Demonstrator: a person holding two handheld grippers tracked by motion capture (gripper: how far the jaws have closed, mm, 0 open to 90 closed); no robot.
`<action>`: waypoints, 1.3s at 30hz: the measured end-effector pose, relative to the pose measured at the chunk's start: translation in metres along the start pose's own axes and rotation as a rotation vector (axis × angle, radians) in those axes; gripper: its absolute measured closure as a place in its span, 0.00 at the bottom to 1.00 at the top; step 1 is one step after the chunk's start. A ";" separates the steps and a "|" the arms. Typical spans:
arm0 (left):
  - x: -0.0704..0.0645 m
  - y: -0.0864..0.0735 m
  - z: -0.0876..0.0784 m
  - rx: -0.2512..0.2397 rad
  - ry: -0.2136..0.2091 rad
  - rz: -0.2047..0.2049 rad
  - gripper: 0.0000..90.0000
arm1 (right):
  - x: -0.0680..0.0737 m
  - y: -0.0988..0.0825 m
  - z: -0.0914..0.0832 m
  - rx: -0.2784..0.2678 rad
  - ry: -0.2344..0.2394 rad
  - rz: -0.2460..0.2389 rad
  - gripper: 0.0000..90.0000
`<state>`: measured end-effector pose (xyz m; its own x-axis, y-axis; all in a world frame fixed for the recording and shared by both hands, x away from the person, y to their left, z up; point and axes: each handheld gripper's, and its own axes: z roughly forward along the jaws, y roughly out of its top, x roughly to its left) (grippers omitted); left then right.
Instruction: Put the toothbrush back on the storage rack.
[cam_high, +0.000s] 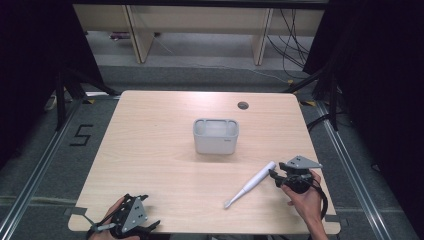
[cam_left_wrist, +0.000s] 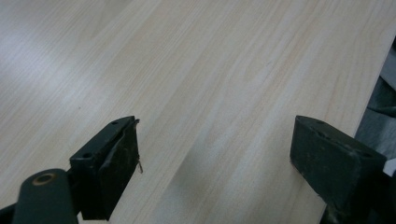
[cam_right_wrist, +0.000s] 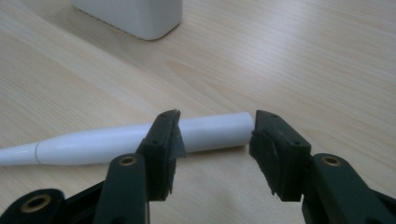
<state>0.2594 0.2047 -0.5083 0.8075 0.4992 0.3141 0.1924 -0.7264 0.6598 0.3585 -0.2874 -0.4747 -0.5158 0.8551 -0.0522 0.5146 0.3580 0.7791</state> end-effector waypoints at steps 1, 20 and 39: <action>0.000 0.000 0.000 -0.003 -0.008 0.000 0.17 | -0.001 0.000 0.002 0.000 -0.003 -0.014 0.60; -0.001 0.001 0.001 -0.007 -0.001 0.001 0.17 | 0.002 0.018 0.030 0.021 0.022 -0.069 0.92; 0.000 0.000 0.002 -0.004 0.003 0.004 0.17 | 0.001 0.020 0.043 0.064 0.054 -0.077 0.97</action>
<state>0.2606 0.2037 -0.5090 0.8067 0.4976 0.3188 0.1868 -0.7265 0.6613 0.3981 -0.2629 -0.4861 -0.5911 0.8031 -0.0752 0.5135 0.4465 0.7328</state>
